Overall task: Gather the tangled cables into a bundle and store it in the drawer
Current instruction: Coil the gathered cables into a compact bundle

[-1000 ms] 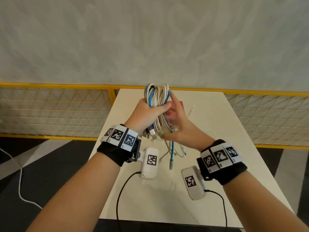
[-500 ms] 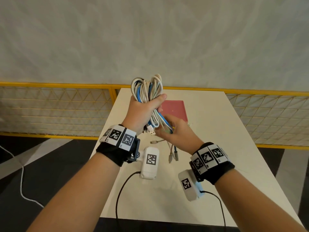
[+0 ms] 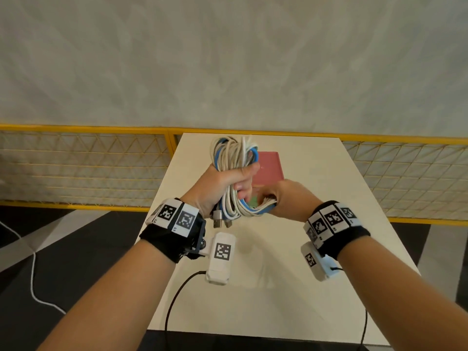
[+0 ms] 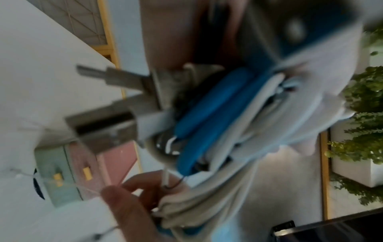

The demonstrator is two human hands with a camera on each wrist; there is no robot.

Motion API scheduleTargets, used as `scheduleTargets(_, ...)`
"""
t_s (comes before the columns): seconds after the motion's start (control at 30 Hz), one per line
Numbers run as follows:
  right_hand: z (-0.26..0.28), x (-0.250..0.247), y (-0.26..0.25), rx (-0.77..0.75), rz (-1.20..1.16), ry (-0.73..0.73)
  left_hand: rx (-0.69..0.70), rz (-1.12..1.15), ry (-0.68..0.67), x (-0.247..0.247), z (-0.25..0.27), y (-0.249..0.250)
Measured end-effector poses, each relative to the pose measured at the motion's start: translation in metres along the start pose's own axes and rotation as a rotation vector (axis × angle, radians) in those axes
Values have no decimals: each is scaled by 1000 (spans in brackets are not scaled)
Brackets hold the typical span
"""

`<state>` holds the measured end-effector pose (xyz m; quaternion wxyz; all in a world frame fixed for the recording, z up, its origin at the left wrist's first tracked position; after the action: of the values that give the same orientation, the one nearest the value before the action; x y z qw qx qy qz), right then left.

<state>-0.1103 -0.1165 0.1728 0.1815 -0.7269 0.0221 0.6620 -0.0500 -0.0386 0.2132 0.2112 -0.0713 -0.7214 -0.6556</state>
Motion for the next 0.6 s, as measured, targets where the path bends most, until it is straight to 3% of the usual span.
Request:
scheduleTargets(0.1, 0, -21, 3, 92, 301, 12, -89, -138, 75, -5, 2, -14)
scheduleTargets(0.27, -4, -42, -11, 135, 450, 108, -135, -320, 291, -25, 5, -26)
scheduleTargets(0.43, -6, -47, -17, 119, 151, 184, -72, -511, 323, -20, 1, -23)
scheduleTargets(0.6, -2, -50, -25, -8, -199, 160, -122, -594, 255, -21, 1, -22)
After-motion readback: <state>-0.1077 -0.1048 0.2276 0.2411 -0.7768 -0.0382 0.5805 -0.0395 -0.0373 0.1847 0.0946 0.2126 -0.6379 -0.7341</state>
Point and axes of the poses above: each hand's wrist, its own z-axis away from the middle knuckle, its own x-axis out of the palm, y = z × x, the point moved 9 cm from there along -z, towards the middle knuckle, and after that the axes turned 8 degrees about z, right-handed, at the moved point
